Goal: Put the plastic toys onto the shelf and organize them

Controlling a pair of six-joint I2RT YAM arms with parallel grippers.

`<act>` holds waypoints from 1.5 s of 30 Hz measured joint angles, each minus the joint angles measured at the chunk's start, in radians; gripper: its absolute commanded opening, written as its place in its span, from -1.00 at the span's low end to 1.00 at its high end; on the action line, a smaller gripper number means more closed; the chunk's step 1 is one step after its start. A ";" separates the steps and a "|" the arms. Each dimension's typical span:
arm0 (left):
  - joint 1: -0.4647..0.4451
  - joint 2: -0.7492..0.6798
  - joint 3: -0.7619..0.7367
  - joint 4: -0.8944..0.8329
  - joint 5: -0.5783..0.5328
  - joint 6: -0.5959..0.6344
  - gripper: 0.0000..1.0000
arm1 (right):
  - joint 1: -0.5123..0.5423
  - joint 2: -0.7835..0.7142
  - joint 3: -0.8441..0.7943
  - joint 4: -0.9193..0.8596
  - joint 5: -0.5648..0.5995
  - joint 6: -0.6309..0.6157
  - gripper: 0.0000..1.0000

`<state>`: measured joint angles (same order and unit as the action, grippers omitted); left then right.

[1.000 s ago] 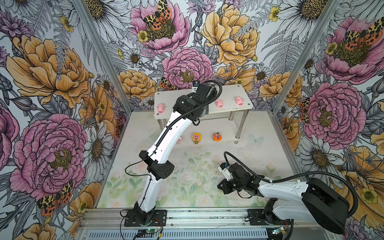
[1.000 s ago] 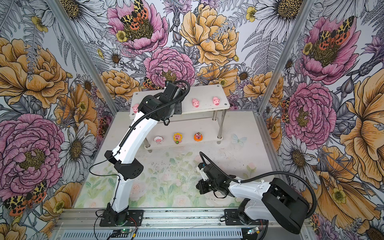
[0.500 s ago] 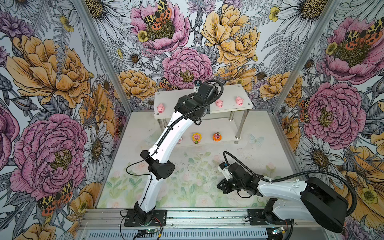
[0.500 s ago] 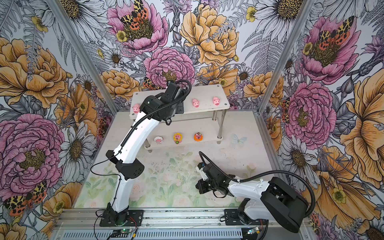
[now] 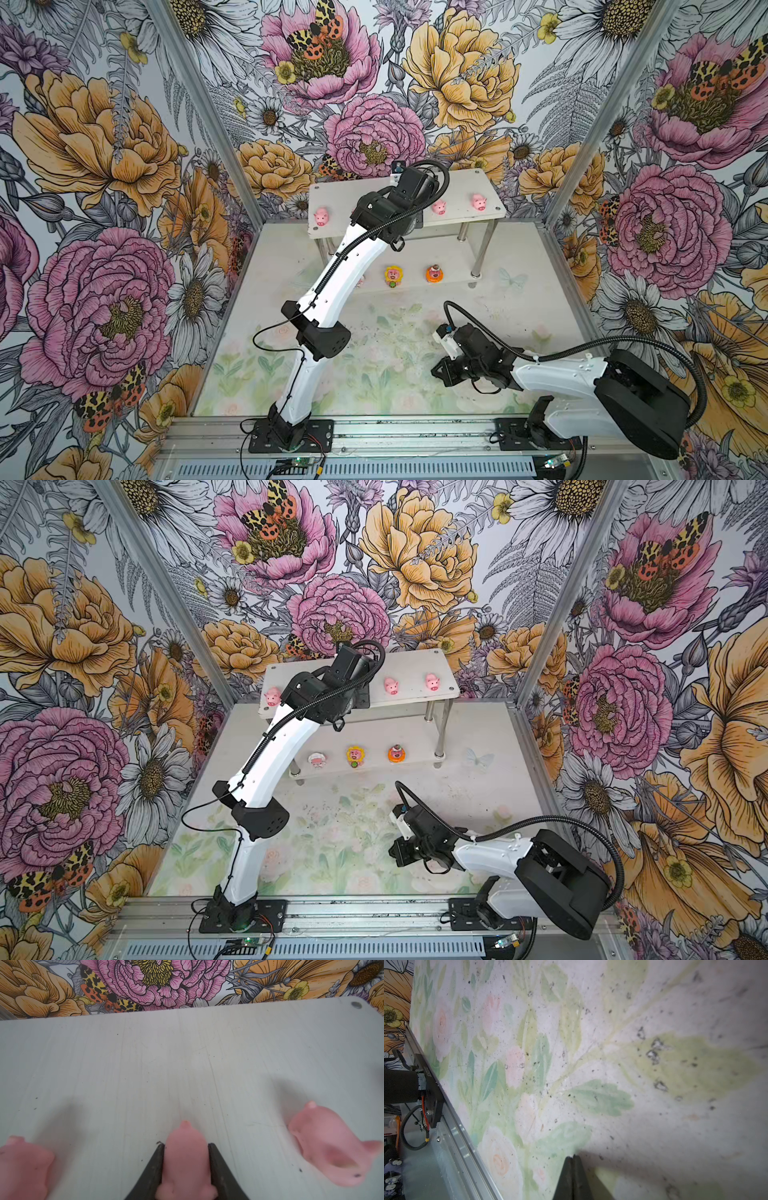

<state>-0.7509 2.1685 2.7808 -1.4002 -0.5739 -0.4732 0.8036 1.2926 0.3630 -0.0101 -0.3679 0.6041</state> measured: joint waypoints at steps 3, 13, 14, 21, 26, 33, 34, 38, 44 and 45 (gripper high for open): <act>0.000 0.000 0.000 0.001 0.002 0.000 -0.24 | 0.000 0.000 0.000 0.000 0.000 0.000 -1.00; 0.000 0.000 0.000 0.009 0.007 0.000 0.29 | 0.000 0.000 0.000 0.000 0.000 0.000 -1.00; 0.000 0.000 0.000 0.009 0.007 0.000 0.30 | 0.000 0.000 0.000 0.000 0.000 0.000 -1.00; -0.005 -0.008 0.000 0.009 0.002 0.005 0.72 | 0.000 -0.087 -0.014 -0.021 0.015 -0.004 -1.00; -0.037 -0.080 -0.014 0.006 -0.039 0.025 0.97 | 0.000 -0.340 -0.055 -0.059 0.084 -0.026 -0.95; -0.197 -0.332 -0.140 0.014 -0.192 0.059 0.97 | 0.000 -0.608 -0.087 -0.154 0.206 -0.043 -0.69; -0.226 -0.373 -0.171 0.014 -0.220 0.061 0.97 | 0.000 -0.627 -0.086 -0.171 0.221 -0.045 -0.65; -0.372 -0.553 -0.357 0.023 -0.358 0.052 0.97 | 0.000 -0.674 -0.074 -0.268 0.281 -0.054 -0.46; -0.576 -0.794 -0.785 0.034 -0.576 -0.054 0.97 | 0.000 -0.704 0.045 -0.414 0.387 -0.077 0.99; -0.609 -0.837 -0.874 0.033 -0.613 -0.085 0.97 | 0.000 -0.710 0.072 -0.430 0.417 -0.087 1.00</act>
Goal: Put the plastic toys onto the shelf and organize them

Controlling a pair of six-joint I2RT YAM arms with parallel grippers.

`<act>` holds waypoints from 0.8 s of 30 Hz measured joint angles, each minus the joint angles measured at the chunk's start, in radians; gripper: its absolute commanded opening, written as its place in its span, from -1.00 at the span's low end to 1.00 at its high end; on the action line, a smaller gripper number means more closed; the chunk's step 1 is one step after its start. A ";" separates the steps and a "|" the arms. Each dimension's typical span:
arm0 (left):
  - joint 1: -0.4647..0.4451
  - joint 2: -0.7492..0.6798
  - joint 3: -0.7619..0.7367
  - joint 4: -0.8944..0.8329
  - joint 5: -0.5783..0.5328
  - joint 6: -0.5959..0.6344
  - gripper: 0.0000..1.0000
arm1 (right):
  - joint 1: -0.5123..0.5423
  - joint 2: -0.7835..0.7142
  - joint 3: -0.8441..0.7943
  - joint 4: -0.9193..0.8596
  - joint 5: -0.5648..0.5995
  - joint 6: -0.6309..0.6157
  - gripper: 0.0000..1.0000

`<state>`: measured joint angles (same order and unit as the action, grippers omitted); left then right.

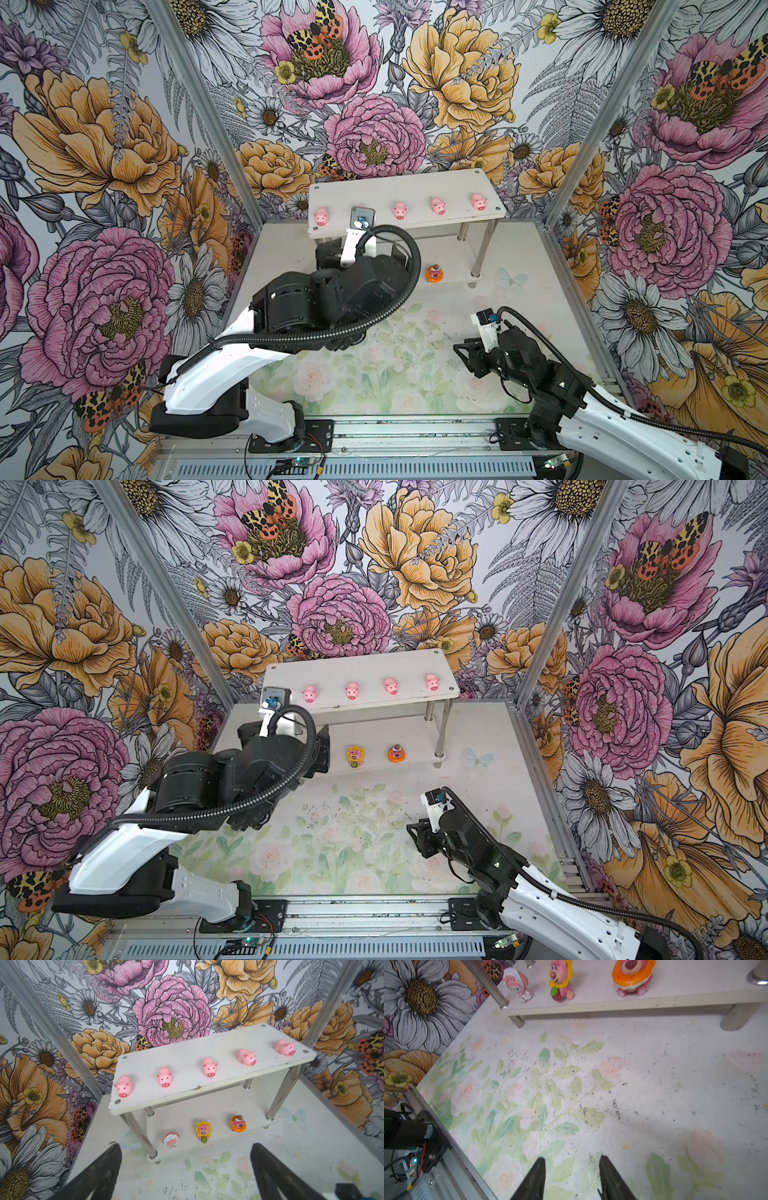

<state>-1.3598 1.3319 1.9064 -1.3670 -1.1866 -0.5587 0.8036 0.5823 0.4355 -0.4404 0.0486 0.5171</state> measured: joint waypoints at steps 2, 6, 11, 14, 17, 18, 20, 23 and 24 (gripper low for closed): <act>-0.055 -0.083 -0.163 -0.006 -0.058 -0.071 0.97 | 0.000 -0.011 0.046 -0.023 0.064 -0.012 0.99; -0.117 -0.306 -0.497 -0.011 -0.170 -0.261 0.97 | 0.000 -0.029 0.092 -0.045 0.225 -0.043 0.93; -0.185 -0.622 -0.816 -0.016 -0.291 -0.458 0.97 | 0.000 0.000 0.111 -0.072 0.397 -0.059 1.00; -0.194 -0.778 -0.955 -0.021 -0.328 -0.529 0.97 | 0.000 0.035 0.117 -0.050 0.535 -0.096 1.00; -0.193 -0.875 -1.083 -0.017 -0.345 -0.541 0.97 | -0.003 0.080 0.098 0.038 0.660 -0.179 0.99; -0.185 -0.899 -1.120 -0.009 -0.348 -0.523 0.97 | -0.016 0.100 0.085 0.080 0.695 -0.215 0.99; -0.130 -0.933 -1.172 0.021 -0.348 -0.486 0.97 | -0.051 0.143 0.046 0.186 0.743 -0.288 0.99; 0.023 -0.949 -1.201 0.053 -0.354 -0.455 0.97 | -0.146 0.242 -0.040 0.375 0.768 -0.385 0.99; 0.078 -0.943 -1.203 0.064 -0.355 -0.452 0.97 | -0.178 0.282 -0.053 0.409 0.766 -0.404 0.99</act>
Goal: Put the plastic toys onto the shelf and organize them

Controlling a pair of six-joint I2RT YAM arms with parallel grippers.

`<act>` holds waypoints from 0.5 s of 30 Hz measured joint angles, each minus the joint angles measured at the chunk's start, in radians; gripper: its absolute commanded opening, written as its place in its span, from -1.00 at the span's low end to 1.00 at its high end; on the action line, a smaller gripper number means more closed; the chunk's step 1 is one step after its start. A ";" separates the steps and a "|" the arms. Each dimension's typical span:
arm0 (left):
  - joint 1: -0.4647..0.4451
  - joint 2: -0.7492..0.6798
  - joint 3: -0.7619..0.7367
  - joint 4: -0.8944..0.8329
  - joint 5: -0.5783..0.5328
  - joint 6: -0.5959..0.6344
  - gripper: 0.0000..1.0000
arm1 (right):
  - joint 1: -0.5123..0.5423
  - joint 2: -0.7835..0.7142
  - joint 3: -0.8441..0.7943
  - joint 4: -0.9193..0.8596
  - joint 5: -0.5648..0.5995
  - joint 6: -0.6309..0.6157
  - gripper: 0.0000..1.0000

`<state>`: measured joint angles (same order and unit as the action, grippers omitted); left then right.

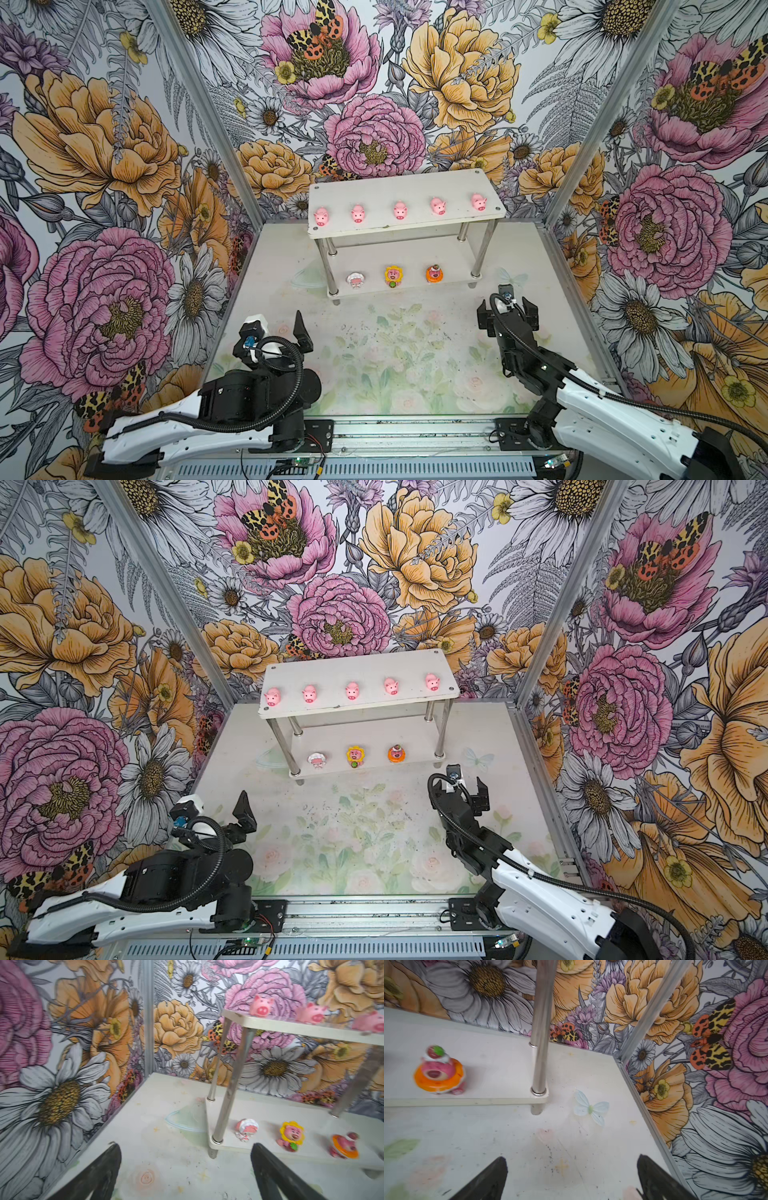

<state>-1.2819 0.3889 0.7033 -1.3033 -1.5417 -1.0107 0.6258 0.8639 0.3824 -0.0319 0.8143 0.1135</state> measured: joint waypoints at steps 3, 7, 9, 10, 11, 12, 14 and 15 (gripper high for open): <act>0.090 0.073 -0.001 0.019 -0.012 0.003 0.98 | -0.124 0.132 -0.010 0.084 -0.046 -0.030 1.00; 0.098 0.325 0.027 -0.089 -0.014 -0.187 0.97 | -0.232 0.255 -0.009 0.196 -0.138 -0.049 1.00; 0.127 0.475 0.053 -0.172 -0.015 -0.367 0.98 | -0.262 0.309 -0.006 0.248 -0.190 -0.057 0.99; 0.155 0.550 0.068 -0.203 -0.015 -0.439 0.98 | -0.275 0.339 -0.005 0.274 -0.217 -0.063 0.99; 0.184 0.618 0.086 -0.227 -0.014 -0.496 0.98 | -0.287 0.369 -0.002 0.298 -0.241 -0.070 0.99; 0.206 0.667 0.106 -0.247 -0.014 -0.534 0.98 | -0.294 0.390 0.003 0.307 -0.257 -0.074 0.99; 0.259 0.767 0.183 -0.281 -0.013 -0.586 0.98 | -0.303 0.431 0.021 0.329 -0.290 -0.081 0.99; 0.280 0.803 0.228 -0.292 -0.013 -0.597 0.98 | -0.305 0.440 0.027 0.337 -0.298 -0.082 0.99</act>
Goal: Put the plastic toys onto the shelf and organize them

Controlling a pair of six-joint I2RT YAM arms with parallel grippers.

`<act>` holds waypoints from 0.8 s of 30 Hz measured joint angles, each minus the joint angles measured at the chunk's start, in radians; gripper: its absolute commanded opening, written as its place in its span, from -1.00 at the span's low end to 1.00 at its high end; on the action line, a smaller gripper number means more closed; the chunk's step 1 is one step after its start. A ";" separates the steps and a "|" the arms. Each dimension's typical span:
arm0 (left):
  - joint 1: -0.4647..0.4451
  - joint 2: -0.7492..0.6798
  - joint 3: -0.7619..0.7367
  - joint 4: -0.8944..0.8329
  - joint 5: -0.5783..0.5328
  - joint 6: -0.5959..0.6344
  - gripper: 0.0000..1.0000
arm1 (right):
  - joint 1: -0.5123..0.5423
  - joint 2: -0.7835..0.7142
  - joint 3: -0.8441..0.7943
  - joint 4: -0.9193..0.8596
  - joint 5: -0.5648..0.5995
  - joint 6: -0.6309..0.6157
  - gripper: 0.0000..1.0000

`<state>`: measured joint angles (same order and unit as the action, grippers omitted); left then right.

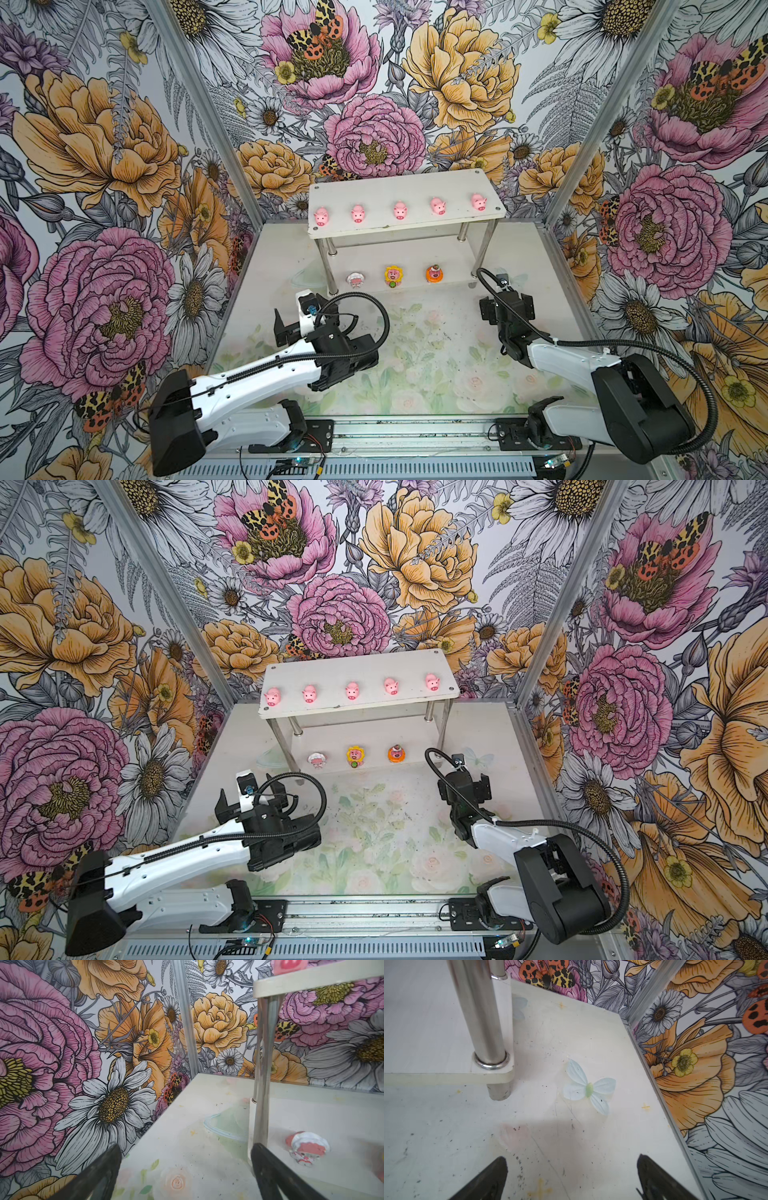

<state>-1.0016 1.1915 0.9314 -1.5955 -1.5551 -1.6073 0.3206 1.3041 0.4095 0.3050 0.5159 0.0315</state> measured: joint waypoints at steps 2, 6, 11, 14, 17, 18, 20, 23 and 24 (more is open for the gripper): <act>0.028 0.035 0.103 -0.005 0.000 -0.018 0.98 | -0.002 0.006 0.011 0.024 -0.019 0.000 0.99; 0.021 -0.053 0.248 -0.008 -0.001 -0.015 0.98 | -0.007 0.006 0.019 0.048 -0.037 0.000 0.99; -0.083 -0.238 0.471 -0.028 -0.003 0.052 0.98 | -0.011 0.012 0.026 0.047 -0.040 0.000 0.99; -0.098 -0.231 0.708 -0.045 -0.006 0.184 0.98 | -0.013 0.034 0.050 0.043 -0.048 0.000 1.00; -0.045 -0.093 1.003 -0.057 -0.017 0.381 0.98 | -0.013 0.043 0.067 0.034 -0.055 0.000 1.00; -0.021 -0.020 1.112 -0.059 -0.020 0.456 0.98 | -0.013 0.044 0.069 0.031 -0.055 0.000 1.00; 0.028 0.157 1.347 -0.049 -0.028 0.608 0.98 | -0.013 0.044 0.071 0.019 -0.062 0.001 0.99; 0.088 0.395 1.658 -0.041 -0.023 0.788 0.98 | -0.013 0.039 0.071 -0.003 -0.068 0.002 0.99; 0.132 0.470 1.755 -0.038 -0.020 0.845 0.98 | -0.013 0.034 0.071 -0.010 -0.069 0.001 0.99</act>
<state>-0.8700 1.6611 2.6862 -1.6333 -1.5749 -0.7620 0.3077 1.3384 0.4801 0.2955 0.4469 0.0326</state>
